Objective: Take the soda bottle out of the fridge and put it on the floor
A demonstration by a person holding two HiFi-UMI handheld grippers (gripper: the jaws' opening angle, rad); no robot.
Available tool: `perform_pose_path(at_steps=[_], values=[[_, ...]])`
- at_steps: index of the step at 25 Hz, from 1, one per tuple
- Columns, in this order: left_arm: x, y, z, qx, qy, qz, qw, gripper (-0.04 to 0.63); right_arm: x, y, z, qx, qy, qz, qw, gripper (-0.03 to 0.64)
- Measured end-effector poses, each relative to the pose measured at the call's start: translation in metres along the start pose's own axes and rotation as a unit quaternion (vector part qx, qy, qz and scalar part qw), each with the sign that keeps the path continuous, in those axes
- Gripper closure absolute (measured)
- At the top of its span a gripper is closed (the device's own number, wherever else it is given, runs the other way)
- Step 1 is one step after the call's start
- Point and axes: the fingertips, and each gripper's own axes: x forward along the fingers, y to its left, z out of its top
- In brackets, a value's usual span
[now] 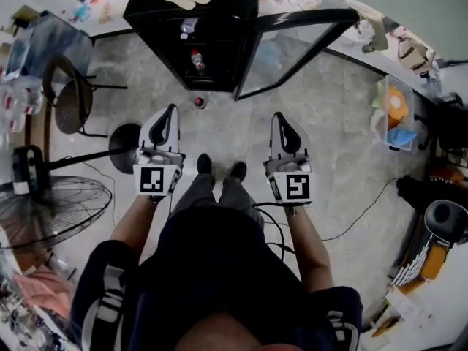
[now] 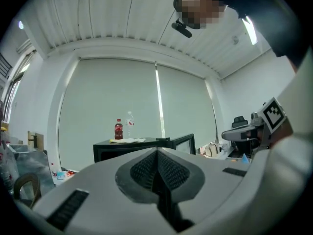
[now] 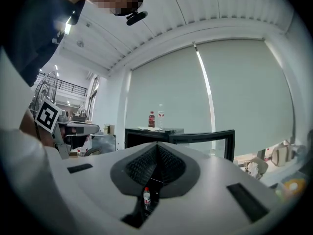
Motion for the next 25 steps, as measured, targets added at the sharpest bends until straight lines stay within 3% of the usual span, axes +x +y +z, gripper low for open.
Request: perform_pose_path(at_steps=[13,25], values=[[-0.029,-0.005,0.027,0.005,-0.029,0.018,0.9994,0.572,-0.044,-0.007,0.017,-0.023,0.001,-0.061,0.998,0.598],[-0.043,-0.006,0.018,0.001,-0.018,0.01,0.9998,0.572,-0.067,-0.012,0.023,-0.038,0.013,-0.092,0.995,0.598]])
